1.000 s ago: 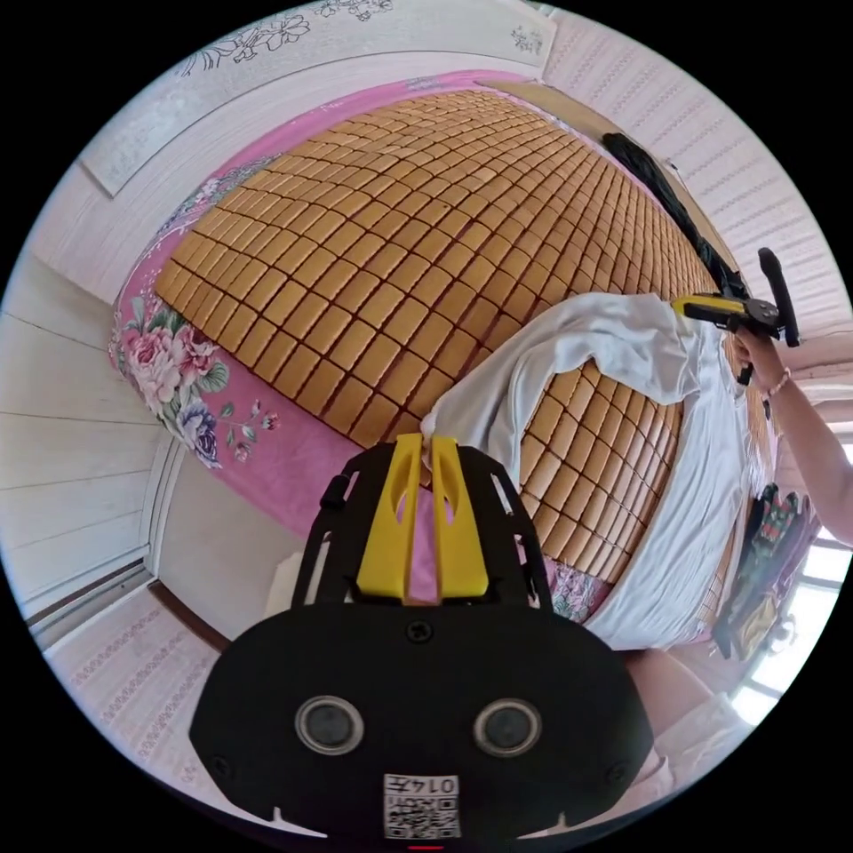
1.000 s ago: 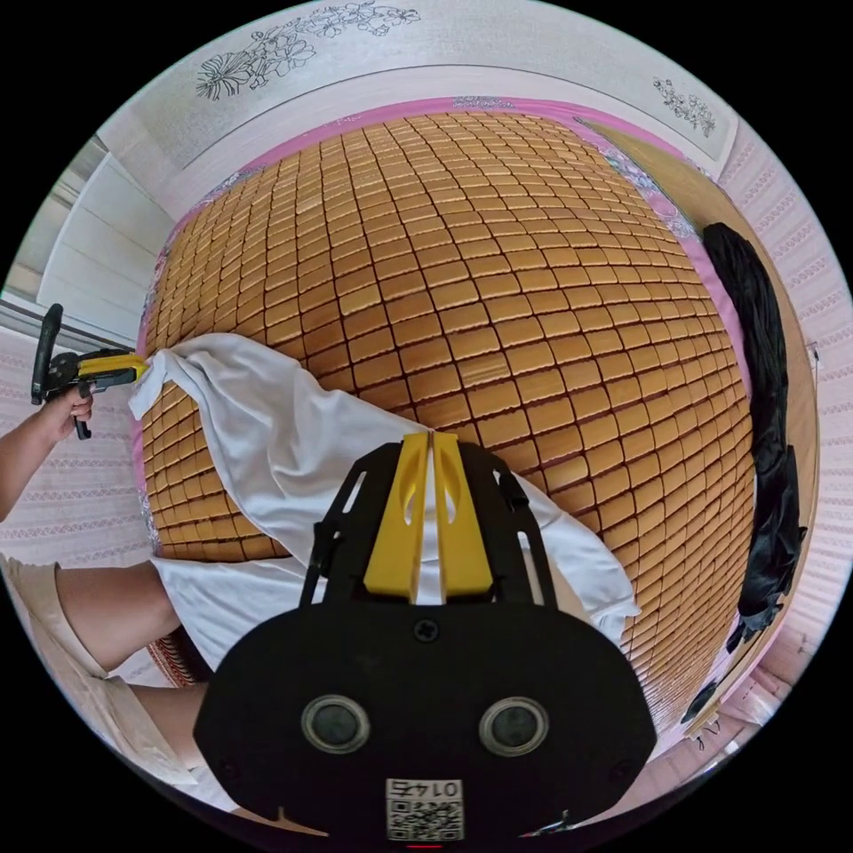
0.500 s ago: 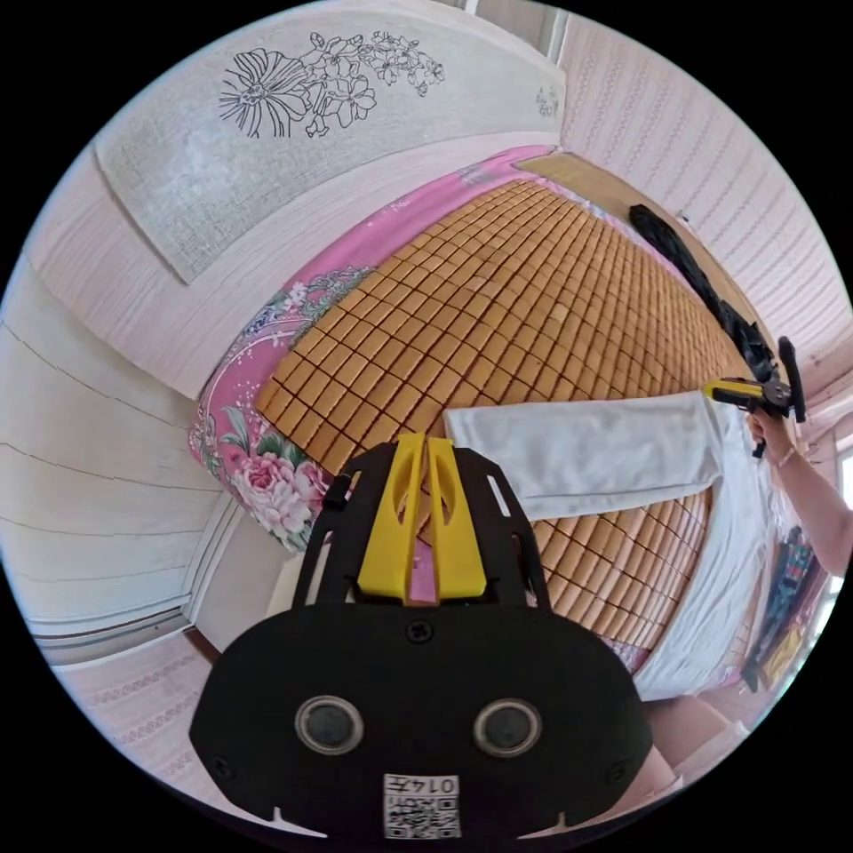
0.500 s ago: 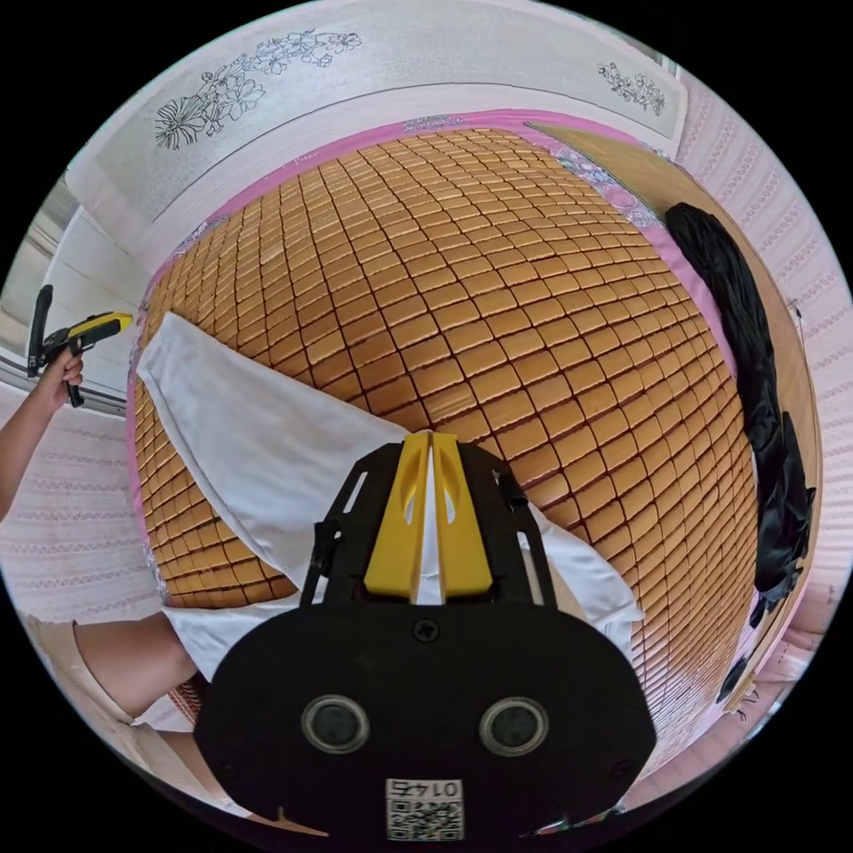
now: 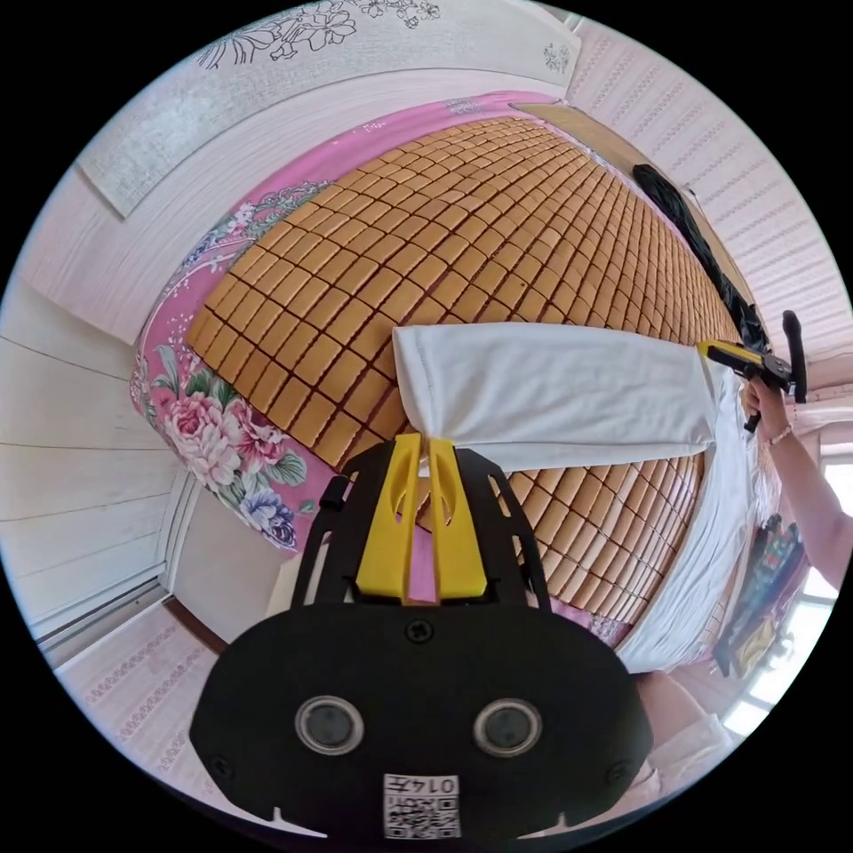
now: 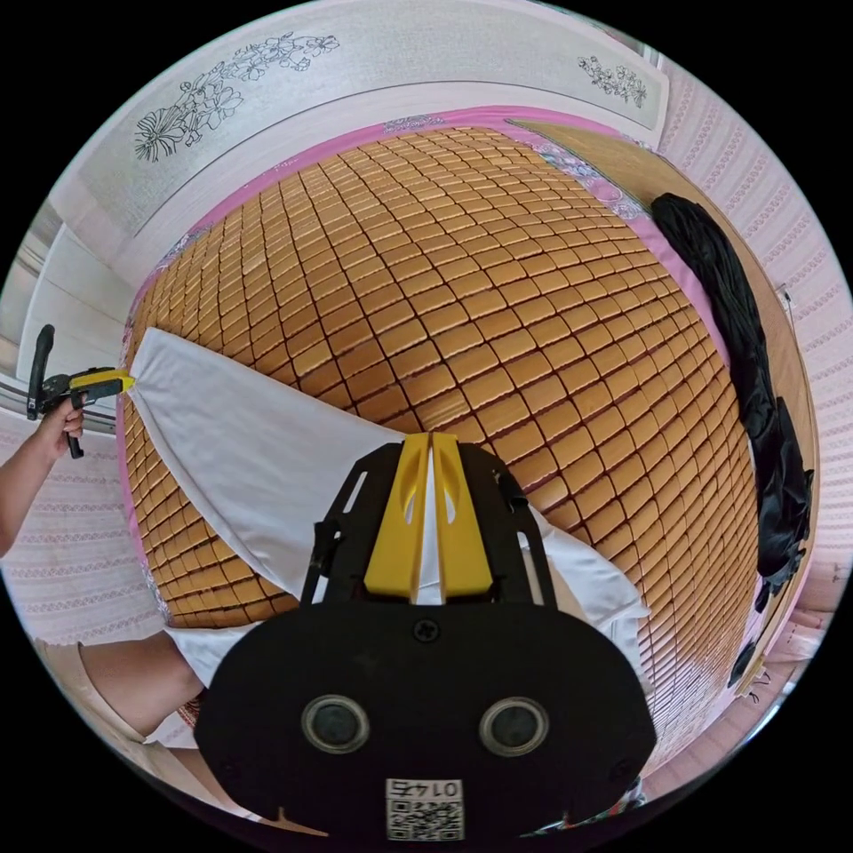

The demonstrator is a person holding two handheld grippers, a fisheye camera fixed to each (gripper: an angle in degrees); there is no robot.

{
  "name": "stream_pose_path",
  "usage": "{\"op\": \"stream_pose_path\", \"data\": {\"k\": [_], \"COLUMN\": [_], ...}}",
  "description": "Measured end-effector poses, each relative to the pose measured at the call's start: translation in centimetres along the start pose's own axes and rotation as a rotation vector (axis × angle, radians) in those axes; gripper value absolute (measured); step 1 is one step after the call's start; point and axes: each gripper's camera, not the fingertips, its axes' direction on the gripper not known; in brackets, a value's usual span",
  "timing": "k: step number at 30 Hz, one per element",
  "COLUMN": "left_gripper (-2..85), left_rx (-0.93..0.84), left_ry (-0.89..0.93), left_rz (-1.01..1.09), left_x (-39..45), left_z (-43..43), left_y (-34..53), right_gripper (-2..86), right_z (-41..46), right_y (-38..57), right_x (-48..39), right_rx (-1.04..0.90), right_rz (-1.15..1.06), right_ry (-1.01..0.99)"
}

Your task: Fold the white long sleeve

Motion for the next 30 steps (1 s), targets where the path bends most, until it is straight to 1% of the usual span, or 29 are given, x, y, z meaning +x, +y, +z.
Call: {"op": "stream_pose_path", "data": {"k": [4,7,9,11,13,15,16,18,19,20,21,22,24,26,30], "left_gripper": [1.1,4.2,4.5,4.6,4.5,4.5,4.6,4.9,5.4,6.0,6.2,6.7,7.3,7.7,8.1], "left_rx": [-0.002,0.017,0.071,0.132,0.147,0.121,0.086,0.019,-0.040,-0.106,-0.138,-0.199,-0.256,-0.318,-0.373], "left_ry": [-0.010,-0.005,0.006,0.020,0.060,0.120,0.159,0.231,0.282,0.331,0.347,0.369,0.346,0.285,0.157], "left_rz": [-0.035,-0.089,-0.085,-0.043,0.019,0.083,0.130,0.207,0.265,0.312,0.325,0.358,0.413,0.478,0.575], "left_x": [0.7,1.0,1.8,3.8,6.2,9.3,11.7,15.6,18.3,20.8,21.9,24.0,26.7,29.6,32.9], "left_z": [1.0,0.7,-0.4,-1.9,-2.4,-2.0,-1.3,0.3,1.6,3.1,3.8,5.2,6.8,8.5,11.0], "left_y": [-0.3,0.0,0.7,1.9,3.0,4.2,5.1,6.5,7.5,8.5,9.0,9.9,11.0,12.3,14.3], "right_gripper": [1.0,3.0,5.1,5.7,6.0,6.1,6.2,6.5,6.6,6.9,7.1,7.2,6.2,5.8,4.9], "right_z": [-0.1,-2.1,-5.4,-7.7,-9.3,-10.2,-10.2,-9.9,-9.8,-9.5,-9.4,-9.4,-9.5,-9.4,-8.0], "right_y": [1.2,3.4,7.2,11.4,16.4,23.6,25.5,33.1,34.9,38.5,41.9,43.5,49.2,53.0,59.9], "right_x": [0.7,2.3,4.0,5.3,6.5,7.3,7.3,6.3,5.9,4.9,4.0,3.5,2.1,1.5,0.9], "right_rx": [0.013,0.091,0.214,0.277,0.297,0.232,0.208,0.076,0.033,-0.060,-0.148,-0.183,-0.290,-0.354,-0.439], "right_rz": [0.025,0.107,0.166,0.232,0.319,0.443,0.471,0.570,0.588,0.623,0.659,0.682,0.768,0.825,0.928], "right_ry": [-0.009,-0.046,-0.094,-0.083,-0.043,-0.012,-0.013,-0.044,-0.047,-0.044,-0.049,-0.054,-0.068,-0.076,-0.210]}}
